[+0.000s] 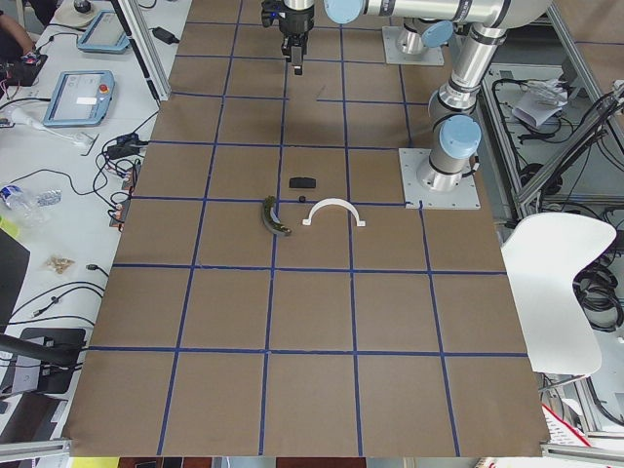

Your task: Place bearing gear from tray to pile

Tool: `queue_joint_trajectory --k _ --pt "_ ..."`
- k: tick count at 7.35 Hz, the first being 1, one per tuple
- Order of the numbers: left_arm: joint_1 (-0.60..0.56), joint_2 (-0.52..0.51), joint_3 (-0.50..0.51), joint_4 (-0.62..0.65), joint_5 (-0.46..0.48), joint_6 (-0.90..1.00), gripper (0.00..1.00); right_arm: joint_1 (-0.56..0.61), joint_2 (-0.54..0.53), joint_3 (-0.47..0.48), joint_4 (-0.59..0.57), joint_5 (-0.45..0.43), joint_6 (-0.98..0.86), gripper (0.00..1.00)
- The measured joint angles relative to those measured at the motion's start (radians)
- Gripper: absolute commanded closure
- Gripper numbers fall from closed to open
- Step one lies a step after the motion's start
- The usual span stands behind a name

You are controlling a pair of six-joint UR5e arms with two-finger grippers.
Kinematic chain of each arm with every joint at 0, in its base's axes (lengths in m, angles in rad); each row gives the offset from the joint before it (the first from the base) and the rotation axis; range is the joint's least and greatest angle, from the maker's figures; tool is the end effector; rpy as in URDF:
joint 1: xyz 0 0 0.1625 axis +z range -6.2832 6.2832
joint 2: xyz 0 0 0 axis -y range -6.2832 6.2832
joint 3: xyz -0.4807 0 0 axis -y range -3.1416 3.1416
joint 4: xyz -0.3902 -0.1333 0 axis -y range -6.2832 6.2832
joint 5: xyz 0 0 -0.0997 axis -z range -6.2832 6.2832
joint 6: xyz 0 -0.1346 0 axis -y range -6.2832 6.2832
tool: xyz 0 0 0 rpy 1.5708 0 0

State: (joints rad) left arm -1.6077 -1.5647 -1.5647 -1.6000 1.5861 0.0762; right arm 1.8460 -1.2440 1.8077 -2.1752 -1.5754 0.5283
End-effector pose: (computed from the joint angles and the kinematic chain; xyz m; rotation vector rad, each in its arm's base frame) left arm -0.1490 -0.4795 0.5117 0.1769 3.1215 0.0271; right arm 0.2878 -0.5310 0.2788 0.3951 3.1043 -0.0614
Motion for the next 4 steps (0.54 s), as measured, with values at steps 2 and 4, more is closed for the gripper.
queue_joint_trajectory --k 2,4 --pt "0.000 0.000 0.000 0.000 0.000 0.000 0.00 0.135 0.028 -0.013 -0.025 0.016 0.153 0.93" --pt "0.001 0.000 0.000 0.000 0.000 -0.001 0.00 0.197 0.076 -0.015 -0.078 0.058 0.203 0.88"
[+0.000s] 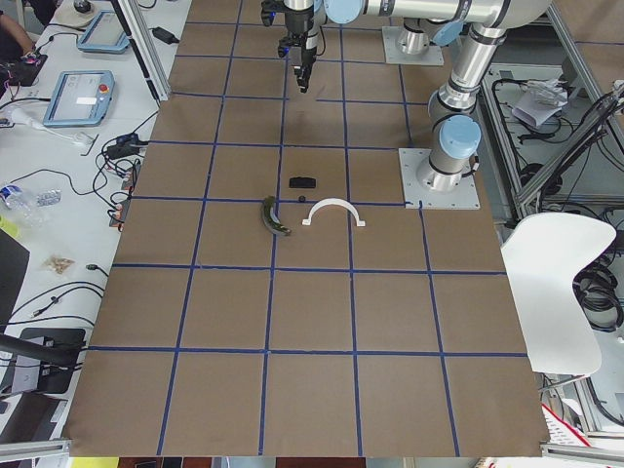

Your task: Place bearing gear from tray to pile

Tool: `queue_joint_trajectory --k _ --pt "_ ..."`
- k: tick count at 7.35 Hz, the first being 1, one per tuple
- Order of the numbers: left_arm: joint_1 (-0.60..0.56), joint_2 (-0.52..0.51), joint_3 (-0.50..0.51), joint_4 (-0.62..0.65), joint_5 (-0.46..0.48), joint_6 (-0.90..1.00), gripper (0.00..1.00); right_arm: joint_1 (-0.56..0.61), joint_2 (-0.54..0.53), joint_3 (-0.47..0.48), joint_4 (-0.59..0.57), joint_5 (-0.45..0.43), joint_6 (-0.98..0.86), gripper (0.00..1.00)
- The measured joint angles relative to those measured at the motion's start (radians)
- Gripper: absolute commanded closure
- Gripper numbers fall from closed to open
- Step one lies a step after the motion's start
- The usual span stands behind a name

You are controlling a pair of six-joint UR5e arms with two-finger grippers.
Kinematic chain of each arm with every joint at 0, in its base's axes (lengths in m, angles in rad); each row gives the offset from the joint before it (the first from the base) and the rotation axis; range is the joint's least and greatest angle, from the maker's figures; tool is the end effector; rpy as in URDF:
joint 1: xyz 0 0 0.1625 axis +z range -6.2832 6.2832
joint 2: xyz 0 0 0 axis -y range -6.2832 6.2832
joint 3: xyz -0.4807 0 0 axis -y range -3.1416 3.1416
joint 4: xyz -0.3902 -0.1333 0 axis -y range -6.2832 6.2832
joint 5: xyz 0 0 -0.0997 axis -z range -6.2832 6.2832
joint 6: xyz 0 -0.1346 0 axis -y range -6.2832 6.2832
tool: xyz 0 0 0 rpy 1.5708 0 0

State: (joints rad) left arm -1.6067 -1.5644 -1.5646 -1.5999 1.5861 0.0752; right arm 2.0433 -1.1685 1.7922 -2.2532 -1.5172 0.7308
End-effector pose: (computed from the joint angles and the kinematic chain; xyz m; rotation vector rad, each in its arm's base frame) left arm -0.1485 -0.4795 0.5119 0.1738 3.1217 0.0263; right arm 0.4038 -0.4813 0.2486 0.3922 3.0389 -0.0277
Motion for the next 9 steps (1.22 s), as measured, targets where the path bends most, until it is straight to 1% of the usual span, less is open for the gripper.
queue_joint_trajectory --k 1,2,3,5,6,7,8,9 --pt "0.000 0.002 -0.001 0.000 0.000 0.001 0.00 0.008 0.020 0.000 -0.018 0.015 0.004 0.73" --pt "0.001 0.005 -0.002 0.000 -0.001 0.002 0.00 0.011 0.033 0.000 -0.027 0.022 0.005 0.29" --pt "0.001 0.006 -0.003 0.000 -0.001 0.003 0.00 0.011 0.044 0.000 -0.031 0.025 0.007 0.00" --pt "0.001 0.000 -0.003 0.000 -0.001 0.000 0.00 0.006 0.063 -0.009 -0.029 0.024 -0.001 0.00" --pt "0.001 -0.005 -0.002 0.000 0.001 -0.001 0.00 -0.010 0.062 -0.029 -0.016 0.024 -0.015 0.00" --pt "0.001 -0.011 -0.008 0.000 0.003 0.000 0.00 -0.044 0.059 -0.064 0.022 0.021 -0.058 0.00" --pt "0.000 -0.021 -0.023 0.000 0.003 0.000 0.00 -0.102 0.049 -0.111 0.101 0.016 -0.134 0.00" --pt "-0.007 -0.034 -0.055 0.009 0.002 0.000 0.00 -0.179 0.030 -0.166 0.206 0.011 -0.236 0.00"
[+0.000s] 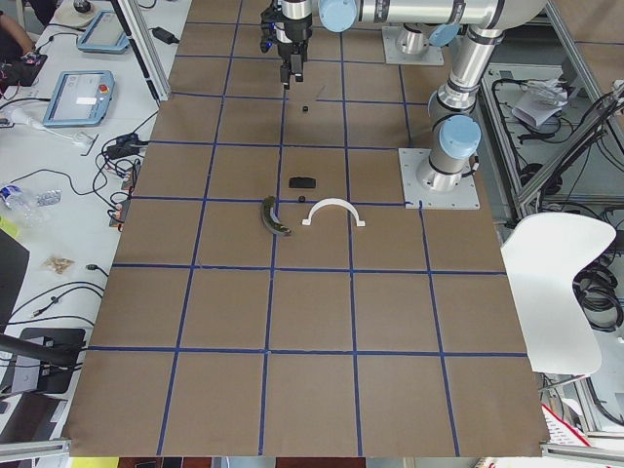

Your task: Place bearing gear from tray to pile

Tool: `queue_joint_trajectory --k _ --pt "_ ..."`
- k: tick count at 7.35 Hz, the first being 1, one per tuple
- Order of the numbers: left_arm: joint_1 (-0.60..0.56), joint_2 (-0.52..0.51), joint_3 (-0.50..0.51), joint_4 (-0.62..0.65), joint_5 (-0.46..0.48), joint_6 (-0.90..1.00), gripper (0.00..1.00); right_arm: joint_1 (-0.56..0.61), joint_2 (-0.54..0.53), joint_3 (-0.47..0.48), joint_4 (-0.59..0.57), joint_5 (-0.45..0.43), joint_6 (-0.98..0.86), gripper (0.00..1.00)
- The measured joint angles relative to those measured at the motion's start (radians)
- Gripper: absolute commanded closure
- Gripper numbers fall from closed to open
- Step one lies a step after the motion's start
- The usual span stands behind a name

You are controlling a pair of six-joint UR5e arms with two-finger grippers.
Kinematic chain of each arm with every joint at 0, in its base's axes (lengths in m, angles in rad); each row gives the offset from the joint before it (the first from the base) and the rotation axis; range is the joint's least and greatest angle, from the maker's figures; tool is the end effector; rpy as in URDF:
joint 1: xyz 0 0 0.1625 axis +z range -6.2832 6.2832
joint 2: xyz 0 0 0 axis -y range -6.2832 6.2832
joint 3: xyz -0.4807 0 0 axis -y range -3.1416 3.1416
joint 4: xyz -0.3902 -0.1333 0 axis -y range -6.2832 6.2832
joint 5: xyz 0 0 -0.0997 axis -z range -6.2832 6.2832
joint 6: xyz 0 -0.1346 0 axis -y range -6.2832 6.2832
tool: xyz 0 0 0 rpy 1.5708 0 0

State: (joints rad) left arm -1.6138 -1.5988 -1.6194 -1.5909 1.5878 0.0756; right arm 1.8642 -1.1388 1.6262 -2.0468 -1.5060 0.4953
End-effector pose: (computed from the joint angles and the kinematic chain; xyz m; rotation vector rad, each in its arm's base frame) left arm -0.1519 -0.4827 0.4696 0.1863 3.1169 0.1515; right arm 0.3223 -0.5756 0.2809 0.3115 3.0699 0.0547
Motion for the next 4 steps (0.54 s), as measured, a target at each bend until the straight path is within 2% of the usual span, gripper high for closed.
queue_joint_trajectory --k 1,2,4 --pt "-0.023 -0.017 -0.053 0.039 0.000 -0.003 0.00 -0.086 -0.032 -0.048 0.103 -0.006 -0.124 0.00" --pt "-0.055 -0.038 -0.127 0.130 0.001 -0.024 0.00 -0.176 -0.081 -0.079 0.192 -0.020 -0.247 0.00" --pt "-0.114 -0.107 -0.287 0.422 -0.002 -0.097 0.00 -0.308 -0.209 -0.100 0.334 -0.046 -0.389 0.00"
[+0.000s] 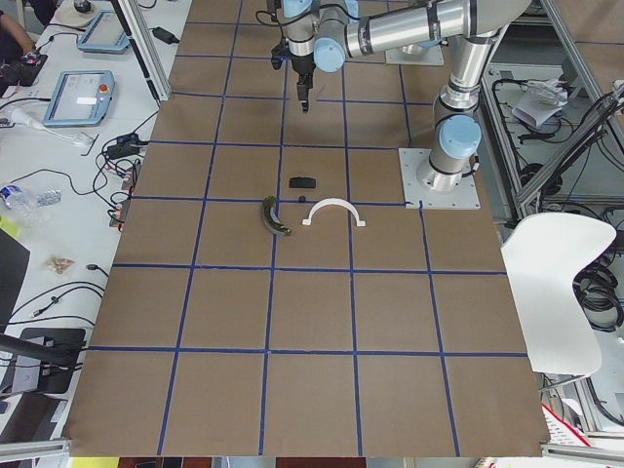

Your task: Place bearing gear from tray to pile

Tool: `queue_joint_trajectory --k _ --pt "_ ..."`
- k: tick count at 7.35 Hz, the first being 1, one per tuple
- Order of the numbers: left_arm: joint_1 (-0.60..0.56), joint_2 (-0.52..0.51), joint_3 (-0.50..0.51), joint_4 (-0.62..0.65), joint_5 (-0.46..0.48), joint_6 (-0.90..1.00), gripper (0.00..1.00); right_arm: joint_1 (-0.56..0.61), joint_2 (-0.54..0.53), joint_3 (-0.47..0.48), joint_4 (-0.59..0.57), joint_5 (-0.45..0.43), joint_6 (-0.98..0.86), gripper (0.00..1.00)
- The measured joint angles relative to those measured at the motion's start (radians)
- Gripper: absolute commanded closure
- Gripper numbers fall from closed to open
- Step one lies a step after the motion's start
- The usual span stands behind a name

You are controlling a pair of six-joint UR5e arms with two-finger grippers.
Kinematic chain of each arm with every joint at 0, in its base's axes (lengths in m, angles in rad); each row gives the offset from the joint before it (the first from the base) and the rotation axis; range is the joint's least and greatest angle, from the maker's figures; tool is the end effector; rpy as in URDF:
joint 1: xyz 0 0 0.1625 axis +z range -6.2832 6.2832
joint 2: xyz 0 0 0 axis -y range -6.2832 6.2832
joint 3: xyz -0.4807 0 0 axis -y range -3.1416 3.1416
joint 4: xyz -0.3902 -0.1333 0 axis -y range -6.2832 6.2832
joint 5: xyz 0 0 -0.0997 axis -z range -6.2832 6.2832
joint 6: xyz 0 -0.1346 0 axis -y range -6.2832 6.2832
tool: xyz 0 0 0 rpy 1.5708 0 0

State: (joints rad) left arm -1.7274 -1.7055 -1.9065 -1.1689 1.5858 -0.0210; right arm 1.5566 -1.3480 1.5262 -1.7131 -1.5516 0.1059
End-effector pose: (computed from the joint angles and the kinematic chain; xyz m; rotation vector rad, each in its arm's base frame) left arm -0.2081 -0.4760 0.3209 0.2121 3.1116 0.1044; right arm 0.1276 -0.5869 0.4241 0.1880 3.1179 0.0574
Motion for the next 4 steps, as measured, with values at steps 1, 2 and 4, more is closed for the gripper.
queue_joint_trajectory --k 1,2,4 --pt "-0.032 -0.042 -0.039 0.105 -0.002 -0.047 0.00 -0.015 -0.069 0.005 0.039 -0.010 -0.018 0.00" --pt "-0.074 -0.090 -0.054 0.181 -0.002 -0.106 0.00 -0.008 -0.142 0.015 0.059 -0.019 -0.023 0.00" --pt "-0.121 -0.167 -0.059 0.290 -0.002 -0.177 0.00 0.042 -0.236 0.027 0.069 -0.028 -0.021 0.00"
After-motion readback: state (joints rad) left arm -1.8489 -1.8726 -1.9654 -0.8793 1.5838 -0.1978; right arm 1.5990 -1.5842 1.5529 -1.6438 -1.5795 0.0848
